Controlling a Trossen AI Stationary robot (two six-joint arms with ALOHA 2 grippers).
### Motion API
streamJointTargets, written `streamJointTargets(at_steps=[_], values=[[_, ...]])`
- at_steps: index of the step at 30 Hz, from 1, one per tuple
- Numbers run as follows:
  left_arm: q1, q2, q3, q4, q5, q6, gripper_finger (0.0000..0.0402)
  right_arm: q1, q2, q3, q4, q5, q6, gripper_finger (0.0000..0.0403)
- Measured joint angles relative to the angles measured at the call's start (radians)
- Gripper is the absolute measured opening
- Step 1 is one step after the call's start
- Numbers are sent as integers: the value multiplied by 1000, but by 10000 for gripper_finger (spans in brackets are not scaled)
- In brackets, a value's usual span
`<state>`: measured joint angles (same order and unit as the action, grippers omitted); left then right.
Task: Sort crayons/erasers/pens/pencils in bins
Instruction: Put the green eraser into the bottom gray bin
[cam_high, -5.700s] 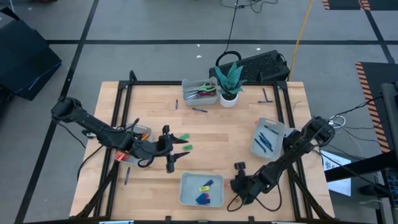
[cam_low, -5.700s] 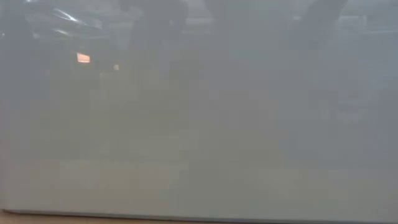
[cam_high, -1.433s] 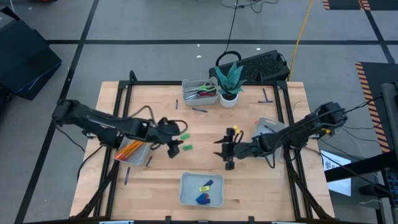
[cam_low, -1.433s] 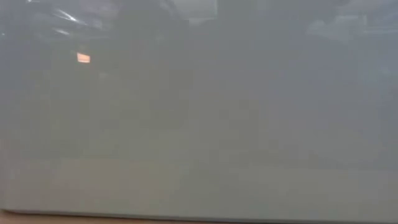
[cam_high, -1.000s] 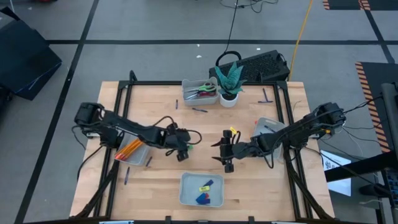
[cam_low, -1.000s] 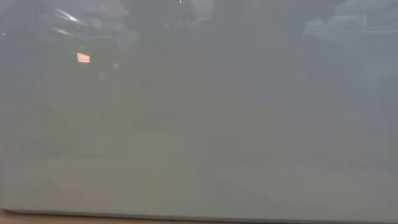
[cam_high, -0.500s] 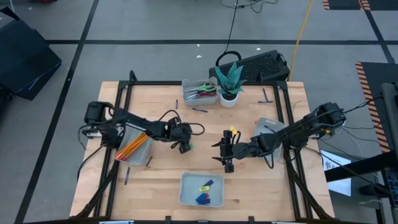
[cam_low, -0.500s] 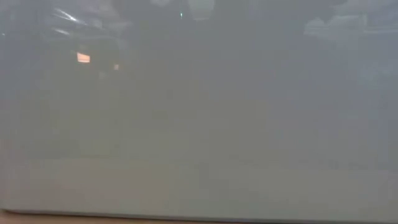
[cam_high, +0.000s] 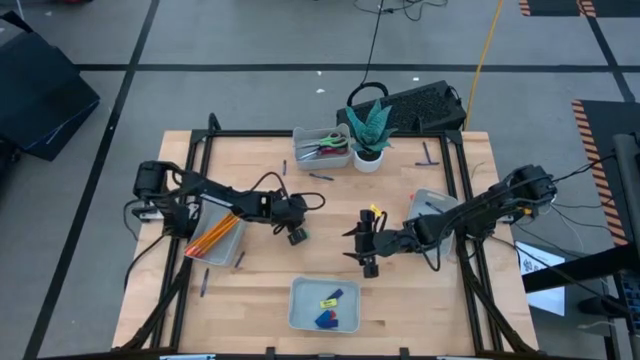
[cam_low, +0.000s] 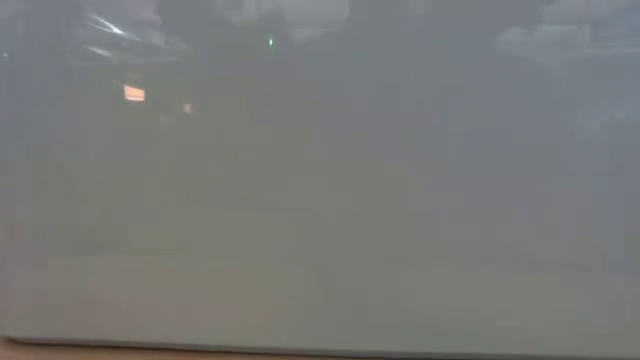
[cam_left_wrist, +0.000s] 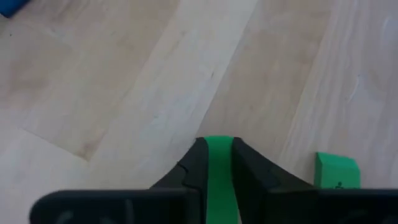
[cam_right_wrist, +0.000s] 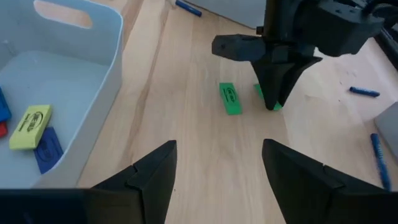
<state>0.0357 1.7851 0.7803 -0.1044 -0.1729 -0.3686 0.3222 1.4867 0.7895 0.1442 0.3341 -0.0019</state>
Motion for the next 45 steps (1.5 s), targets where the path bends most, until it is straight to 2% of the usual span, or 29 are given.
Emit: streamJointTargets(at_steps=[5, 8, 12, 17, 21, 25, 29, 33, 36, 40, 45], values=[[-19, -41, -9, 11, -9, 5, 53, 0, -107, -1, -73, 1, -9, 231], [-34, -100, -13, -31, -11, 8, 56, 0, -192, -4, -142, 2, -1, 231], [-73, -212, 21, -53, -4, 7, 53, 0, -290, -60, -144, 3, 17, 231], [-174, -322, 67, -48, -2, -9, 52, 0, -389, -174, -102, 3, 71, 231], [-301, -351, 98, 89, -12, -35, 53, -1, -441, -290, 16, 32, 95, 231], [-431, -294, 97, 279, -77, -31, 53, 1, -493, -356, 81, 33, 119, 231], [-520, -206, 113, 367, -175, -29, 53, 51, -584, -353, 91, 30, 167, 231], [-589, -78, 216, 364, -184, 49, 53, 95, -653, -353, 87, 32, 143, 231], [-627, 10, 322, 269, -185, 98, 53, 113, -681, -351, 92, 32, 150, 231], [-638, 99, 426, 119, -226, 69, 53, 133, -687, -352, 89, 32, 170, 231], [-633, 159, 447, 107, -267, 5, 57, 166, -662, -352, 67, 31, 183, 231]])
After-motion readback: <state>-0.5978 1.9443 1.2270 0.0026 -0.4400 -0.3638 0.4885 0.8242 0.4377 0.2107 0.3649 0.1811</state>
